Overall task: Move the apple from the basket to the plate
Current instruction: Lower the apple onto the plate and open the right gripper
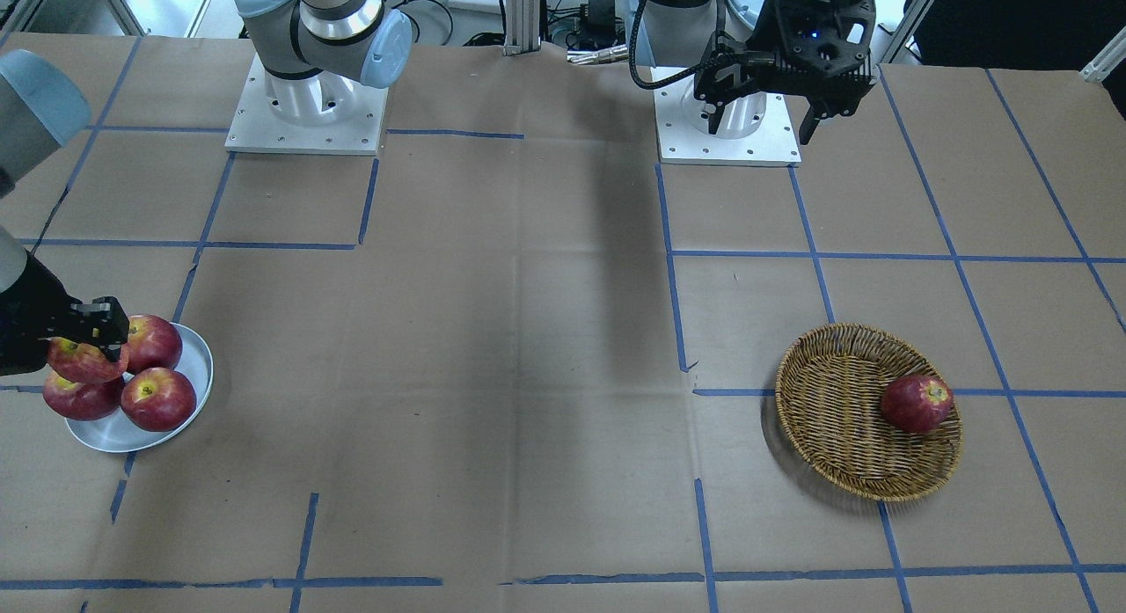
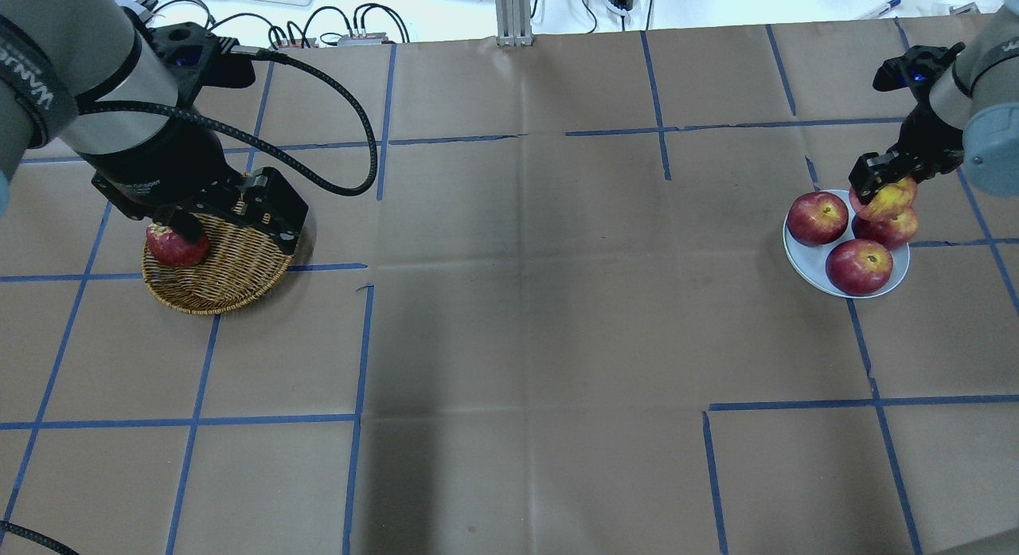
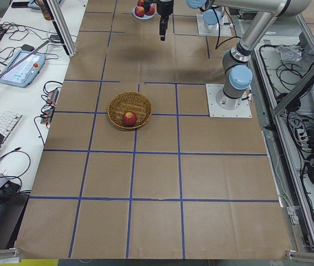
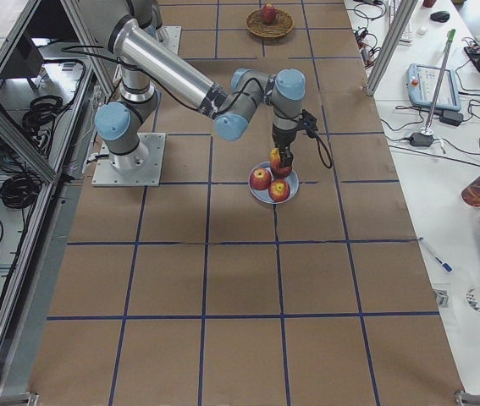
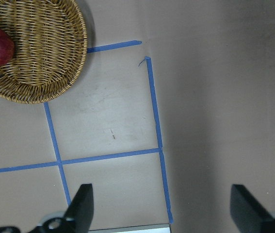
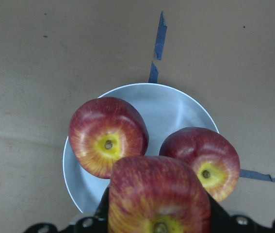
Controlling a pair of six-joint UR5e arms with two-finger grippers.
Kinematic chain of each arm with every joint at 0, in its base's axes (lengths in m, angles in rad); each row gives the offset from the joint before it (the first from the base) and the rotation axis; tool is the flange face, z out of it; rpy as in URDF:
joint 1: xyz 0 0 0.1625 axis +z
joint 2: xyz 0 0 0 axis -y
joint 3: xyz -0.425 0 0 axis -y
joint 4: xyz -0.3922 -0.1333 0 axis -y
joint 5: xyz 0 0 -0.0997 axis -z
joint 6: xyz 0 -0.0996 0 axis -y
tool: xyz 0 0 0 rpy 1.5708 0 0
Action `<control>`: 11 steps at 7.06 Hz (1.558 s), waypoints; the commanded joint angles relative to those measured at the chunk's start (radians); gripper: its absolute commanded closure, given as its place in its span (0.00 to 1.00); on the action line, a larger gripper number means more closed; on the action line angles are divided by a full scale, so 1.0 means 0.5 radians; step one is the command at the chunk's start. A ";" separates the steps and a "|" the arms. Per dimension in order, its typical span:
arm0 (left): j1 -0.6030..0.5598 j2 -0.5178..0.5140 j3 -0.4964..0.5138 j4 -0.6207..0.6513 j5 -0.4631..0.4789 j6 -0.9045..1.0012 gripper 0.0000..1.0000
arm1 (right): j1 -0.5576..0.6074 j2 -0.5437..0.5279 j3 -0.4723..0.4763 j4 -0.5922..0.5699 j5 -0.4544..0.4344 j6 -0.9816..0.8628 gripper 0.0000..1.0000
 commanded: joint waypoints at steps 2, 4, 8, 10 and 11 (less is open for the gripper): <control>0.000 0.000 -0.001 0.000 0.000 0.000 0.01 | -0.036 0.031 0.074 -0.077 0.005 -0.013 0.40; 0.000 0.000 -0.001 0.000 0.000 0.000 0.01 | -0.037 0.043 0.084 -0.120 -0.001 -0.010 0.40; 0.000 0.000 -0.001 0.000 -0.003 0.000 0.01 | -0.037 0.016 0.044 -0.114 0.002 0.006 0.00; 0.000 0.000 -0.001 0.000 -0.003 0.000 0.01 | -0.006 -0.091 -0.121 0.029 0.020 0.021 0.00; 0.000 0.000 -0.001 0.000 -0.003 0.000 0.01 | 0.037 -0.156 -0.222 0.240 0.030 0.082 0.00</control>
